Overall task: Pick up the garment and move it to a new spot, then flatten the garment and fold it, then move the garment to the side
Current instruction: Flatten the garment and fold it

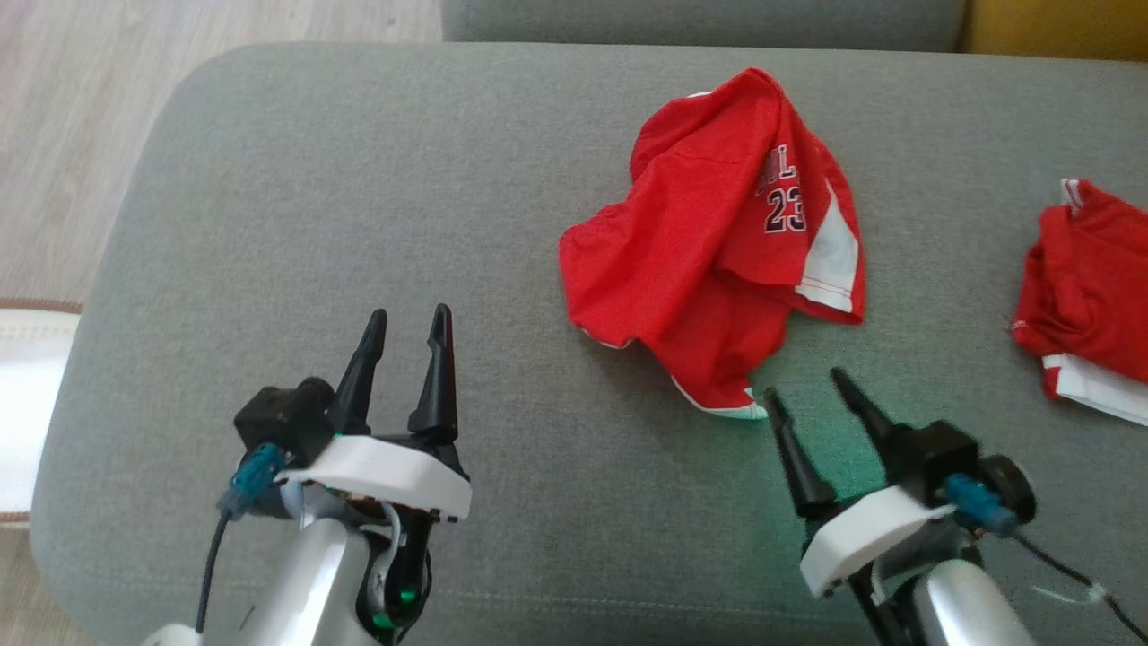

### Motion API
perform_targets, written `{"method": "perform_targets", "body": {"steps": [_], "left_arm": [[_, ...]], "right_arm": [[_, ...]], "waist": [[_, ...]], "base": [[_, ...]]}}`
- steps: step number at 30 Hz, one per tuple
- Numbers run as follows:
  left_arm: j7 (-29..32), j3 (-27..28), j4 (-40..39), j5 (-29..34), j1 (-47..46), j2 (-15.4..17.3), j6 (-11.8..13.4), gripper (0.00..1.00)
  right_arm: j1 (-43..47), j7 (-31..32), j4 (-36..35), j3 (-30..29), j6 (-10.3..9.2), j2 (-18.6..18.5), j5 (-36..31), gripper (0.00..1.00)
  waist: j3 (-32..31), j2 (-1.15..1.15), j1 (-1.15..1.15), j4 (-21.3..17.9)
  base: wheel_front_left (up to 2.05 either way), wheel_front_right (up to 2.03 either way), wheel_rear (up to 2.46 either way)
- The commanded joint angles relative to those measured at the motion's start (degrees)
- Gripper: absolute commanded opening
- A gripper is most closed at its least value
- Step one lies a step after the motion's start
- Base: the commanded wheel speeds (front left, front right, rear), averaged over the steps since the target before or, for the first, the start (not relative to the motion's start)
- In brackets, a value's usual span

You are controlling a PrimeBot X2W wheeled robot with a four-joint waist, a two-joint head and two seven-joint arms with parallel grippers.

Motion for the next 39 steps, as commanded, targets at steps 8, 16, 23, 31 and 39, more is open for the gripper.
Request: {"method": "perform_targets", "body": {"steps": [8,16,23,31,39], "left_arm": [[-0.3,0.6,-1.3,-0.4,-3.4,0.3,0.0,1.00],[-0.3,0.2,-1.0,-0.8,-4.3,0.3,0.1,1.00],[-0.3,0.1,-0.8,-1.0,-4.6,0.3,0.3,1.00],[-0.3,1.4,-0.5,0.0,-4.1,0.3,0.3,1.00],[-0.3,0.4,-0.7,0.1,-4.5,0.3,-0.3,1.00]], "right_arm": [[-2.1,1.9,3.2,5.9,-0.04,-3.8,-4.3,1.00],[-5.9,1.3,9.5,5.7,-0.04,-4.0,-7.4,1.00],[-8.2,0.4,14.1,4.8,-0.04,-2.6,-6.0,0.00],[-10.1,-1.7,11.2,-1.7,-0.04,-3.1,-0.3,0.00],[-13.4,2.0,5.4,-12.0,-0.04,-7.0,2.3,0.00]], "waist": [[1.7,0.00,0.00,2.5],[3.0,0.00,0.00,4.8],[3.4,0.00,0.00,5.5],[2.8,0.00,0.00,2.6],[3.1,0.00,0.00,-1.0]], "base": [[0.00,0.00,0.00],[0.00,0.00,0.00],[0.00,0.00,0.00],[0.00,0.00,0.00],[0.00,0.00,0.00]]}}
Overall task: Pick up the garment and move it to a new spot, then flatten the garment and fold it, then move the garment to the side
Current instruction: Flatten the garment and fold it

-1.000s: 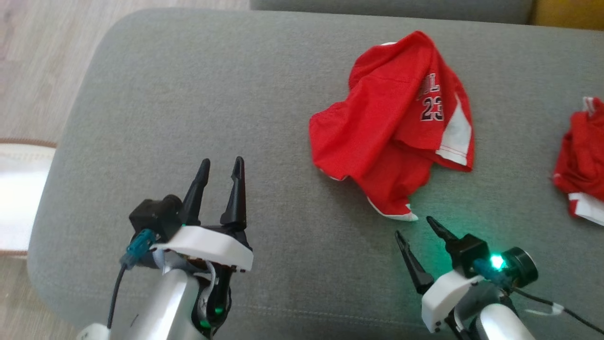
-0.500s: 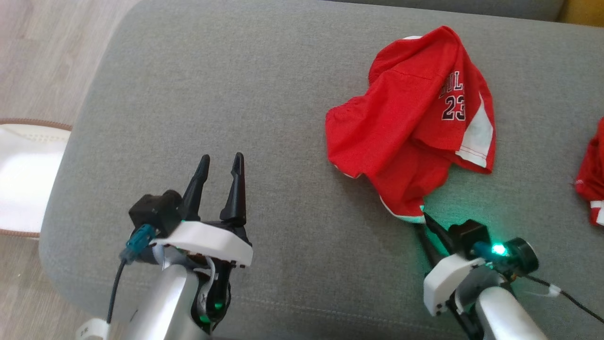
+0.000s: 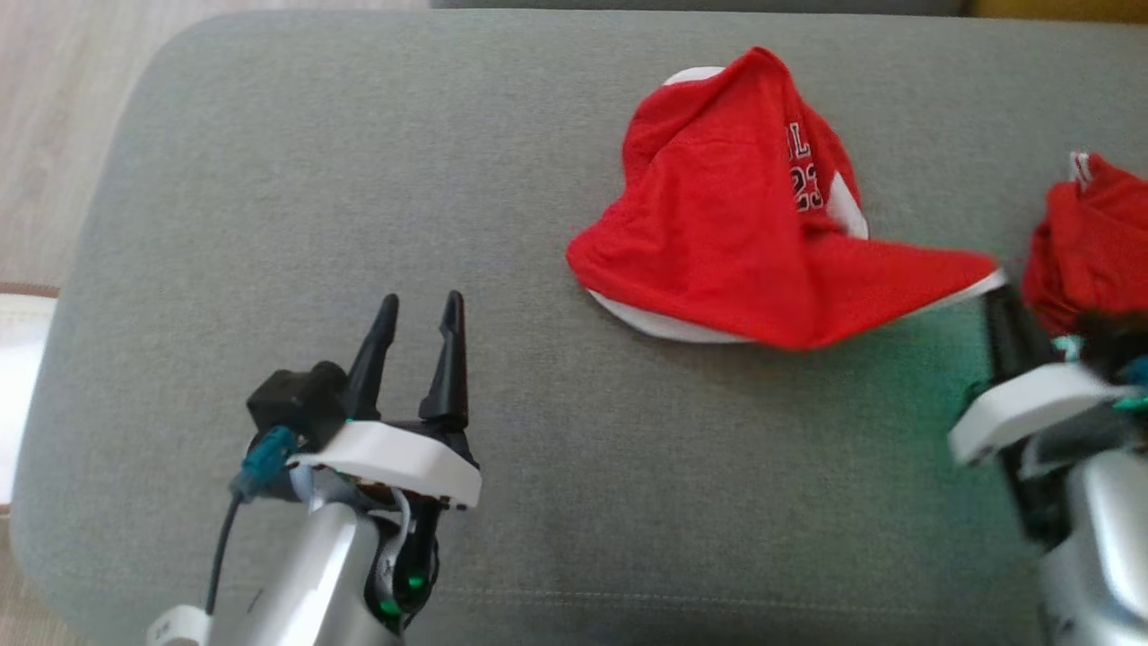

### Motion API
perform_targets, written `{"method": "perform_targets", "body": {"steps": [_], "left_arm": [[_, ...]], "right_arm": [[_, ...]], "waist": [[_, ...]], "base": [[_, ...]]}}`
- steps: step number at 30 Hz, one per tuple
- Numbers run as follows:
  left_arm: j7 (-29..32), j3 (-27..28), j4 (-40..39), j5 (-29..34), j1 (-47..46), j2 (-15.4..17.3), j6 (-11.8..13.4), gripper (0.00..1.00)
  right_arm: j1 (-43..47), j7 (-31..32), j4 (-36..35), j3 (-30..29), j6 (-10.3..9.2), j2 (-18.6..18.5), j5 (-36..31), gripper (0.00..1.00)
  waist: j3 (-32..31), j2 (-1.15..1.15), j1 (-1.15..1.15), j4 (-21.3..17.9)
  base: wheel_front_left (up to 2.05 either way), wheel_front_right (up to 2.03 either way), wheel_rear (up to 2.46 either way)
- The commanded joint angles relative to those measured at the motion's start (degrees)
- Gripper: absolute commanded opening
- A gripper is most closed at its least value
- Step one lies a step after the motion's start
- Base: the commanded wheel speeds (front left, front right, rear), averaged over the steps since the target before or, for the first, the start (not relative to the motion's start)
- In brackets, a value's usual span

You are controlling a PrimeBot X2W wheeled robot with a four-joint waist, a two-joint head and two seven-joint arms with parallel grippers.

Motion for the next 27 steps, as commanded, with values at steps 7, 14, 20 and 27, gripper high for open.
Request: {"method": "perform_targets", "body": {"steps": [7,14,20,27], "left_arm": [[-0.3,-1.2,-1.2,-0.4,-3.2,0.3,-0.8,1.00],[-0.3,-7.6,3.4,1.7,-5.9,0.3,-3.7,1.00],[-0.2,-12.6,11.2,2.3,-11.8,0.3,-6.4,1.00],[0.2,-16.8,21.6,2.5,-19.7,0.3,-8.0,1.00]], "right_arm": [[-4.3,4.8,-3.7,-5.6,-0.04,-3.0,-2.6,0.00],[-4.5,6.4,-3.9,-6.0,-0.04,-2.6,-4.1,0.00],[-4.9,7.5,-3.6,-5.0,-0.04,-1.9,-5.1,0.00],[-6.1,7.9,-3.9,-3.9,-0.04,-1.6,-5.2,0.00]], "waist": [[1.0,0.00,0.00,-1.8],[1.6,0.00,0.00,-2.7],[2.6,0.00,0.00,-4.7],[4.7,0.00,0.00,-7.1]], "base": [[0.00,0.00,0.00],[0.00,0.00,0.00],[0.00,0.00,0.00],[0.00,0.00,0.00]]}}
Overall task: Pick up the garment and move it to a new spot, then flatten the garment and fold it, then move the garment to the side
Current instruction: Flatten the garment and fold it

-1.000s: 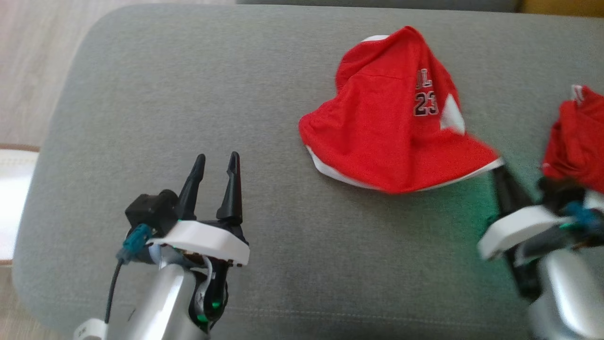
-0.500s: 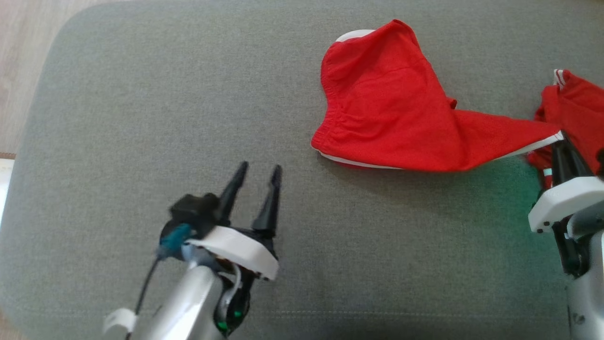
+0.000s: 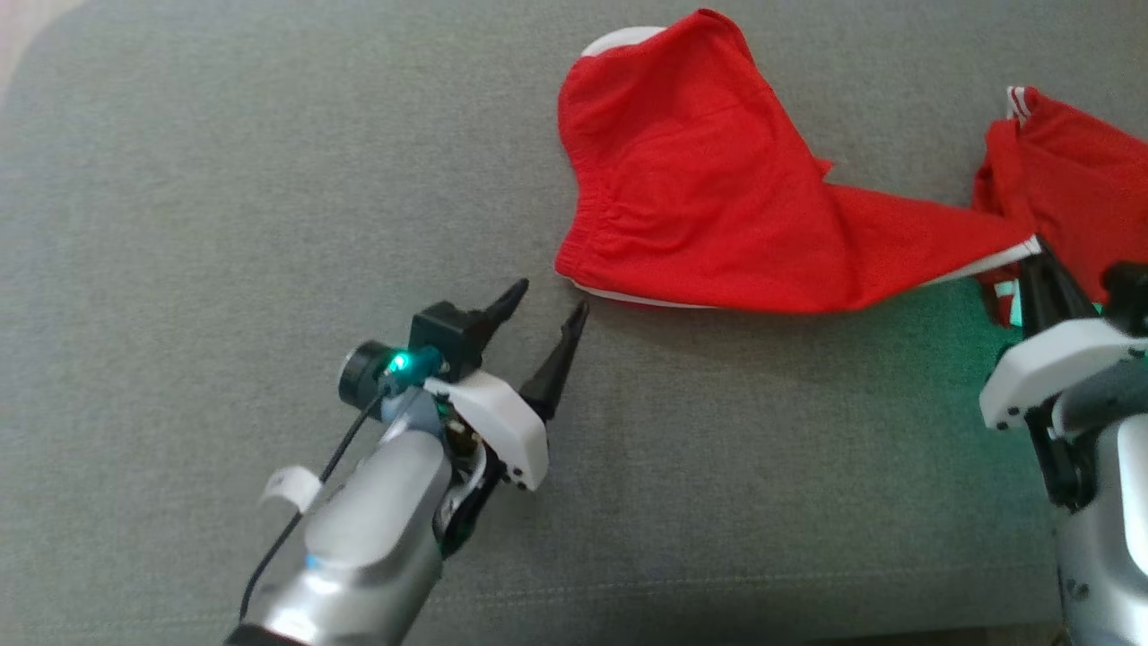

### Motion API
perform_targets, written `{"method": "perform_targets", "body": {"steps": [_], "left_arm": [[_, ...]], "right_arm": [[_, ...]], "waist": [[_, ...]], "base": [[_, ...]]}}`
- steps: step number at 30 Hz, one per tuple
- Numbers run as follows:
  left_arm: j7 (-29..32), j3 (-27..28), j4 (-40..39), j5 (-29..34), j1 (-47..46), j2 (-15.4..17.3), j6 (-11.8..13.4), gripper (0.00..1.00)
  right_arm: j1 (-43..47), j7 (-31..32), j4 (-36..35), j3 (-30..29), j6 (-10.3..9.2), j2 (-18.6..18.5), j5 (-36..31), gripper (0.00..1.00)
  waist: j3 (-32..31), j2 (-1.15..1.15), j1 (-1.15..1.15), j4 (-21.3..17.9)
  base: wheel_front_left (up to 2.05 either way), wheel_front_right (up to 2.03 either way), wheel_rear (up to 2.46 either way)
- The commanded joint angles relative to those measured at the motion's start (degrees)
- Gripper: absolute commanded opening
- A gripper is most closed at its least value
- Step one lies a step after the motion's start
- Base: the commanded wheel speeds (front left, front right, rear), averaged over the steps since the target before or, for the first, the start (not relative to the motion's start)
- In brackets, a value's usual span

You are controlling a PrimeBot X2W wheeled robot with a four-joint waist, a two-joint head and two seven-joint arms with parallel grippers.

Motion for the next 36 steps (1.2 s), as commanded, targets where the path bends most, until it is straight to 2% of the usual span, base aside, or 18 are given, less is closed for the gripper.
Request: {"method": "perform_targets", "body": {"steps": [1,10,21,22,23,31,36], "left_arm": [[-0.4,0.8,0.7,0.3,-3.7,0.5,-0.2,1.00],[-0.7,-2.4,8.1,-1.0,-9.5,0.5,-0.9,1.00],[-0.9,-4.6,9.5,-2.9,-12.7,0.5,-1.1,1.00],[-0.9,-4.7,9.3,-3.0,-12.8,0.5,-1.1,0.47],[-0.9,-4.7,9.0,-3.1,-12.9,0.5,-1.1,0.01],[-0.9,-2.9,4.7,-1.6,-12.0,0.5,-0.3,0.00],[-0.9,0.4,-0.5,0.5,-11.1,1.7,0.8,0.00]], "right_arm": [[-2.4,0.2,-2.1,1.5,-0.04,-0.5,-0.4,0.00],[-4.4,0.0,-2.1,3.2,-0.04,0.1,-0.4,0.00],[-5.1,0.0,-2.1,3.7,-0.04,0.4,-0.5,0.00],[-5.1,0.0,-2.0,3.7,-0.04,0.4,-0.5,0.00],[-5.1,0.0,-2.0,3.7,-0.04,0.4,-0.5,0.00],[-5.5,-0.9,-2.7,3.9,-0.04,-0.4,-0.3,0.00],[-6.5,-1.6,-4.4,5.3,-0.04,-1.8,-0.2,0.00]], "waist": [[1.0,0.00,0.00,-1.0],[3.2,0.00,0.00,-2.9],[4.4,0.00,0.00,-3.7],[4.4,0.00,0.00,-3.7],[4.4,0.00,0.00,-3.7],[3.2,0.00,0.00,-2.9],[0.8,0.00,0.00,-2.1]], "base": [[0.00,0.00,0.00],[0.00,0.00,0.00],[0.00,0.00,0.00],[0.00,0.00,0.00],[0.00,0.00,0.00],[0.00,0.00,0.00],[0.00,0.00,0.00]]}}
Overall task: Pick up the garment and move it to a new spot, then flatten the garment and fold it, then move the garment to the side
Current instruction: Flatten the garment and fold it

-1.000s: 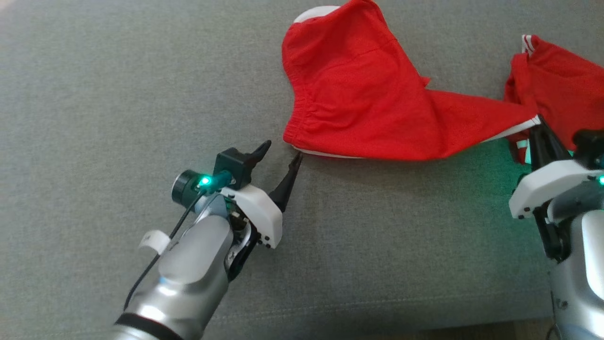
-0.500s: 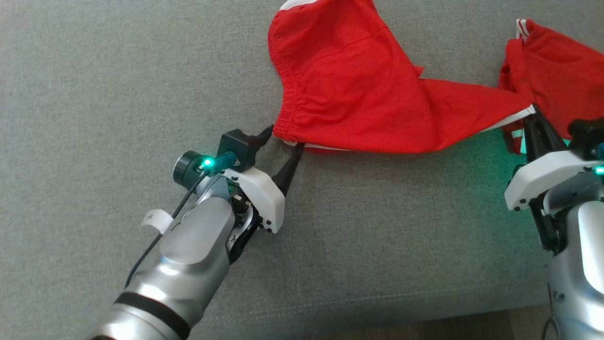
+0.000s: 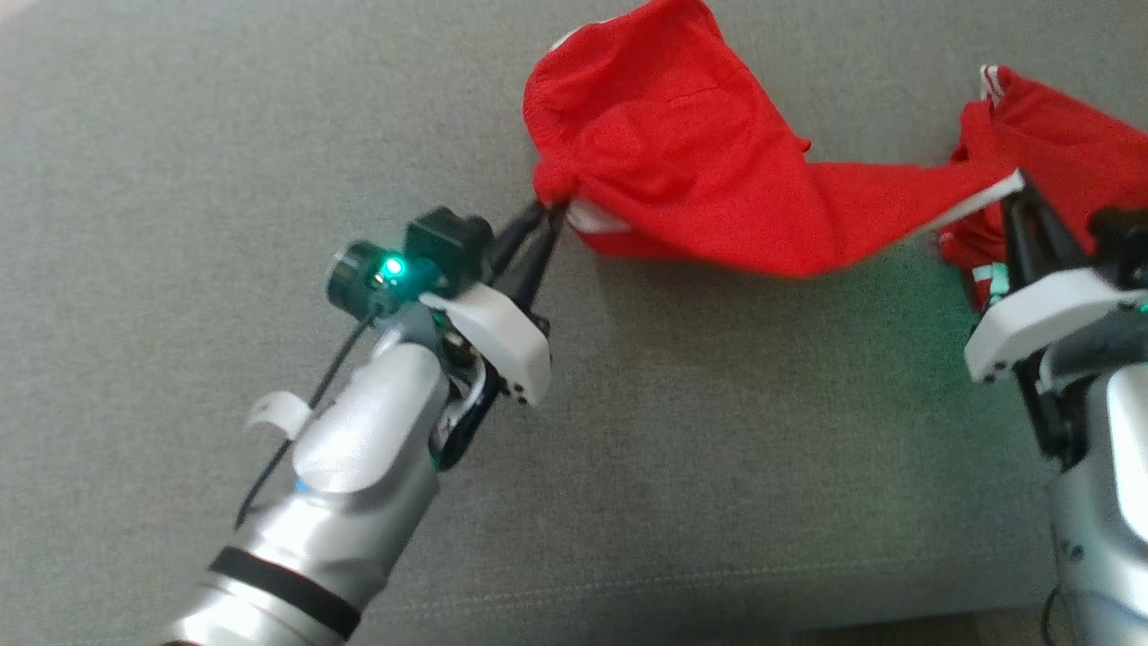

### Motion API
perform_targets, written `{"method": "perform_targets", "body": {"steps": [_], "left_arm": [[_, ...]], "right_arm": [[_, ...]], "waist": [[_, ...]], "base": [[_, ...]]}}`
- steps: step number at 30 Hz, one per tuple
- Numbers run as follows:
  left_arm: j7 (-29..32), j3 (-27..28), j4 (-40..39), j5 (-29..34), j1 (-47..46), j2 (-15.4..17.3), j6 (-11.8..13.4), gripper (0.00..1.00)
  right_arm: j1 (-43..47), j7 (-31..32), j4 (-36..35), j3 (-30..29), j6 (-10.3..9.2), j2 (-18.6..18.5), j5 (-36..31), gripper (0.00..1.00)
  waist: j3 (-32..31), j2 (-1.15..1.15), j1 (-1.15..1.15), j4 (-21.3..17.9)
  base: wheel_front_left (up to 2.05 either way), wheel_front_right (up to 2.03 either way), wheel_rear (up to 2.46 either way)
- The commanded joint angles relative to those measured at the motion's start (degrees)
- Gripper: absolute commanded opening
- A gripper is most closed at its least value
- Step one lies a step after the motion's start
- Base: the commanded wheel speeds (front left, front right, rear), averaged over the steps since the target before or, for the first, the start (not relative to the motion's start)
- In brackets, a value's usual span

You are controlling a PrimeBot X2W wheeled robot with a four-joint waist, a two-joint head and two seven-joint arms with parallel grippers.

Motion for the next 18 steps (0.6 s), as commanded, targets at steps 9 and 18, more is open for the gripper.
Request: {"method": "perform_targets", "body": {"steps": [9,18], "left_arm": [[-0.7,9.5,-13.6,2.3,-2.3,4.4,2.0,0.00],[1.7,12.7,-21.9,2.0,-4.6,8.9,2.5,0.00]], "right_arm": [[-8.1,0.2,-6.3,4.0,-0.04,-3.3,0.7,0.00],[-13.0,2.9,-10.1,7.1,-0.04,-4.1,1.4,0.00]], "waist": [[-6.6,0.00,0.00,1.7],[-12.8,0.00,0.00,2.1]], "base": [[0.00,0.00,0.00],[0.00,0.00,0.00]]}}
